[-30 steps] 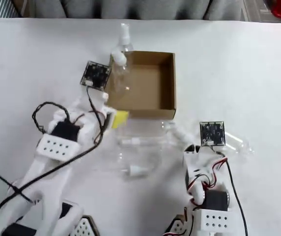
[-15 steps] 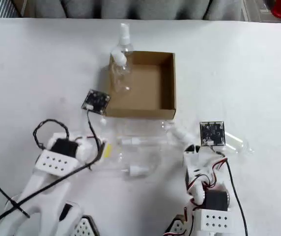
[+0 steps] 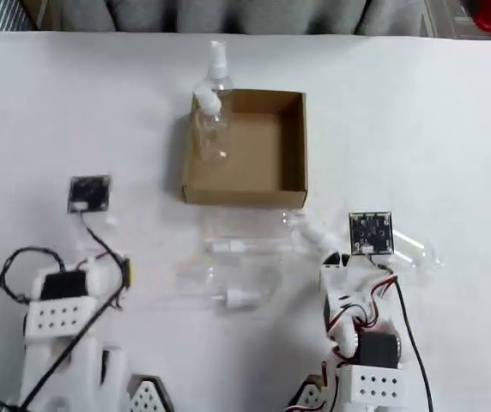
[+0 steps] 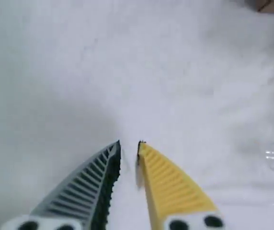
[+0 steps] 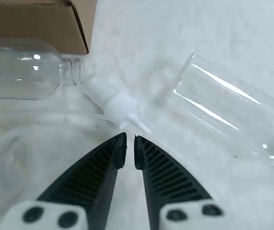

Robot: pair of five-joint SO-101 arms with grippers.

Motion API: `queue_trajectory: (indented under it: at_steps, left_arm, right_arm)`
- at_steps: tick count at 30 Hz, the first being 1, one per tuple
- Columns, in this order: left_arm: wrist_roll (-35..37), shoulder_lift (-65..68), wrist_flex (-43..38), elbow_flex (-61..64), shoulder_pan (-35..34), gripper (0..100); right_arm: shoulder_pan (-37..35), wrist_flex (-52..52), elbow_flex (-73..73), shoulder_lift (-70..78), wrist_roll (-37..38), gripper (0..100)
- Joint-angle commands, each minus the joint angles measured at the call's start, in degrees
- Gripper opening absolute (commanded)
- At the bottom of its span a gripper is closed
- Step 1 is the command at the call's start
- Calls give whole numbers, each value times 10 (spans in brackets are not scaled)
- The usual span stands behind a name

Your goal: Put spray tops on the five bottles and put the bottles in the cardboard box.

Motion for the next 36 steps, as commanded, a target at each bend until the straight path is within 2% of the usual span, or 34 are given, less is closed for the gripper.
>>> queue_trajectory:
  at_steps: [1, 4, 10, 11, 15, 16, 24, 29, 36]
  left_arm:
    - [9, -54, -3, 40, -15, 76]
    - [10, -99, -37, 80, -17, 73]
    - [10, -178, -13, 109, -17, 72]
    - [10, -187, -5, 109, -21, 72]
    - [10, -208, 2, 110, -50, 72]
    - [10, -209, 2, 111, -52, 72]
    - [10, -212, -3, 120, -51, 72]
    - [10, -212, -3, 120, -51, 72]
    - [10, -212, -4, 120, -51, 72]
  right_arm:
    - [7, 0, 6, 0, 8, 18]
    - [4, 0, 6, 0, 8, 18]
    - [3, 0, 6, -1, 12, 18]
    - [3, 0, 4, -1, 37, 18]
    - [-11, -15, 3, -1, 238, 16]
    - [-15, -18, 2, -1, 260, 16]
    - [-20, 18, -98, 5, 254, 17]
    - [-63, 80, -147, 17, 254, 15]
    - [-97, 103, -247, 211, 251, 18]
